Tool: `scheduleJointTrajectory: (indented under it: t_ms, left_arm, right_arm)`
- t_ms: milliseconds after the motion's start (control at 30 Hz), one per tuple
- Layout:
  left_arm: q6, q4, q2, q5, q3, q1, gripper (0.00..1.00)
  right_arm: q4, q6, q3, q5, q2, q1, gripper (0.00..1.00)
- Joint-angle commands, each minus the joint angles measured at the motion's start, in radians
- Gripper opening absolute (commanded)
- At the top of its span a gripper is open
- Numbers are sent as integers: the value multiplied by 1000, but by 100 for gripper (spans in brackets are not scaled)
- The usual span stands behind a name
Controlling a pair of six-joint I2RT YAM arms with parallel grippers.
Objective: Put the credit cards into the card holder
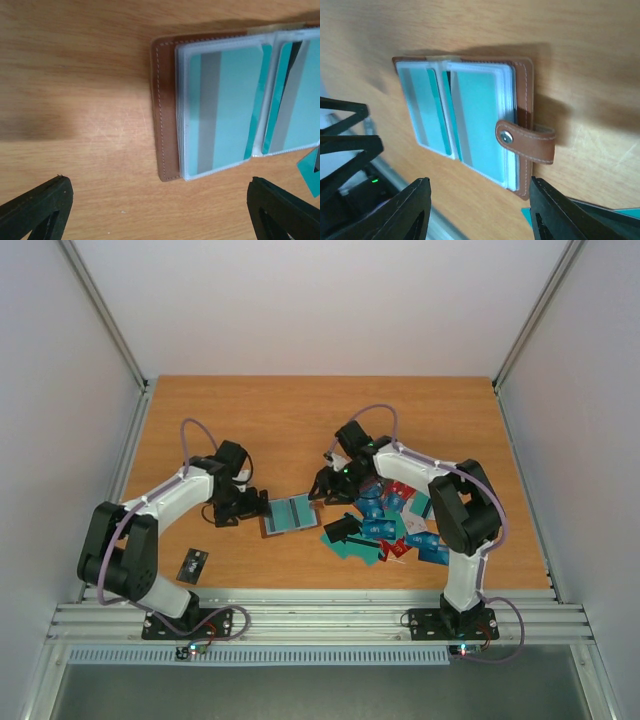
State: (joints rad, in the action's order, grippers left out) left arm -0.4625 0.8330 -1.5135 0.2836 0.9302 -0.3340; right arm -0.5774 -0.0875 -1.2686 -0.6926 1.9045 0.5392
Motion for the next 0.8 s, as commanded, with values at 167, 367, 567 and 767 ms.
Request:
scheduleJointTrajectory:
  t_ms: [167, 367, 567, 767]
  left_arm:
    - [9, -54, -26, 0, -5, 35, 91]
    - [5, -59, -31, -6, -18, 35, 87]
    - [5, -63, -34, -5, -28, 35, 86]
    - [11, -55, -28, -15, -27, 35, 86]
  right_arm:
    - [-420, 157, -287, 518, 89, 155, 53]
    - [-570, 211, -443, 715, 188, 245, 52]
    - [-660, 254, -609, 817, 294, 305, 54]
    - [-714, 271, -708, 868, 382, 324, 55]
